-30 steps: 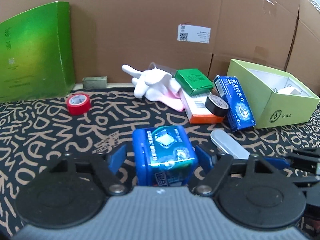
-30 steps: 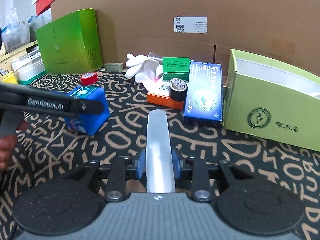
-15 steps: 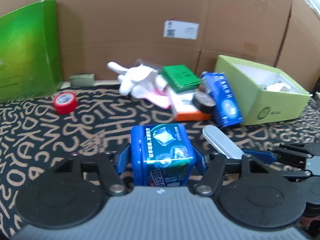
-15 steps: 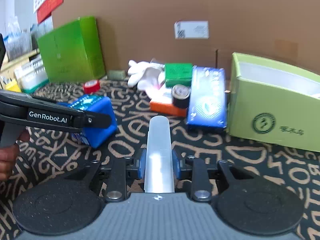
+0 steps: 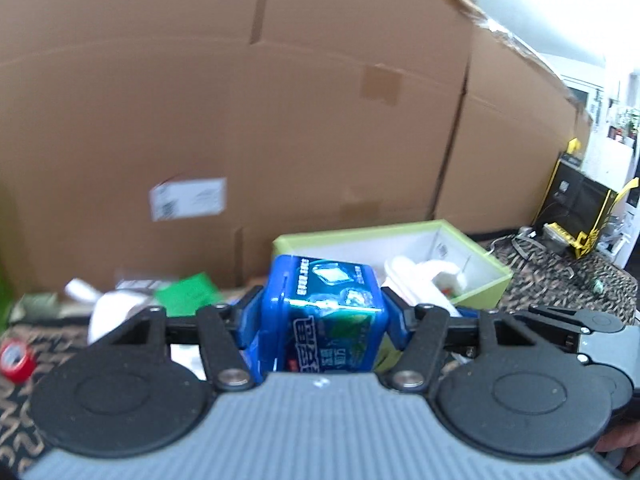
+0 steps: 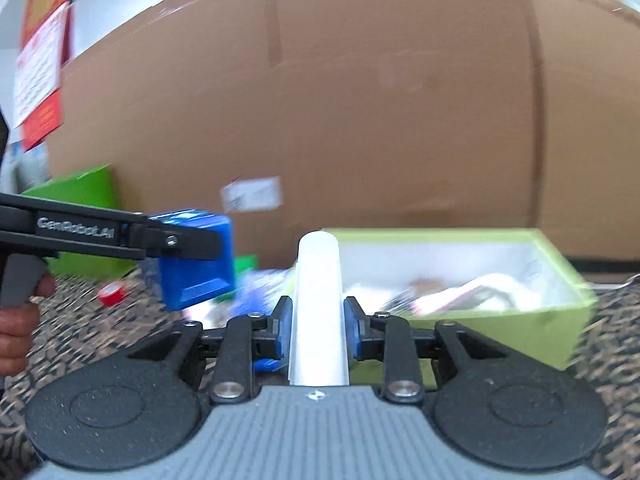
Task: Organize objects
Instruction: 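Carry the tube and blue tin into the shoebox and open both tools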
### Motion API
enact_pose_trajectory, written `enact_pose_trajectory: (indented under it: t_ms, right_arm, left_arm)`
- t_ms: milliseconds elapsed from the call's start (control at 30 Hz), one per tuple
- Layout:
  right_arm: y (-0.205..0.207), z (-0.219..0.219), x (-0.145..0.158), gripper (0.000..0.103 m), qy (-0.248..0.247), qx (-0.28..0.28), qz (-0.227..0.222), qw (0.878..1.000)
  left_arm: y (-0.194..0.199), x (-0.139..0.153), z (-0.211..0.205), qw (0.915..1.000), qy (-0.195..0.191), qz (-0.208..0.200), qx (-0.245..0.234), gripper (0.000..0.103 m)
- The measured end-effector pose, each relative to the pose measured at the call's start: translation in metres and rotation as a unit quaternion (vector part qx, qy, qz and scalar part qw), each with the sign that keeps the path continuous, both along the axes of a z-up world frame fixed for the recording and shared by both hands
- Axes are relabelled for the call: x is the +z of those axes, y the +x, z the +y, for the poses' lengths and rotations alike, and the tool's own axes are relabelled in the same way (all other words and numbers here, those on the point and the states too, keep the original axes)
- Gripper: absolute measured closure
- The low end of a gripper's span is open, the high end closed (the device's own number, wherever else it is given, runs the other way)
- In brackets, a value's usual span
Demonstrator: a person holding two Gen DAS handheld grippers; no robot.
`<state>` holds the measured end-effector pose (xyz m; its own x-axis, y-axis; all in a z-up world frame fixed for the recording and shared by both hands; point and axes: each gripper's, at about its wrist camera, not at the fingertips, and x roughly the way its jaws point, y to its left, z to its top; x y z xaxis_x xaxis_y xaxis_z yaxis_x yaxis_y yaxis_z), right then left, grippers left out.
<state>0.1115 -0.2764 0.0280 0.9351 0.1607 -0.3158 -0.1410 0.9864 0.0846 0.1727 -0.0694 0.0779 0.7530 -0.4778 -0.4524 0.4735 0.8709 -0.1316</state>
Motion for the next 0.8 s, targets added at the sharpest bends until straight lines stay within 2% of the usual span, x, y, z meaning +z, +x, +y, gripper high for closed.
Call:
enact_pose_trajectory:
  t_ms: [167, 400, 733, 767, 800]
  right_arm:
    - [0.03, -0.043, 0.011, 0.072, 0.0, -0.053, -0.009, 0.999]
    - [0.08, -0.081, 0.007, 0.072, -0.002, -0.103, -0.024, 0.994]
    - [0.127, -0.091, -0.051, 0.072, -0.011, -0.108, 0.062, 0.992]
    - [0.131, -0.091, -0.055, 0.072, -0.023, -0.108, 0.07, 0.991]
    - [0.13, -0.091, -0.057, 0.069, -0.035, -0.11, 0.077, 0.99]
  left_arm:
    - [0.029, 0.007, -0.052, 0.9999, 0.003, -0.008, -0.012, 0.043]
    - [0.062, -0.004, -0.096, 0.9997, 0.019, -0.014, -0.001, 0.043]
    - [0.091, -0.048, -0.109, 0.9985, 0.051, 0.013, 0.018, 0.042]
    - [0.093, -0.053, -0.109, 0.9983, 0.051, 0.016, 0.021, 0.042]
    - [0.094, -0.056, -0.108, 0.9983, 0.051, 0.014, 0.023, 0.034]
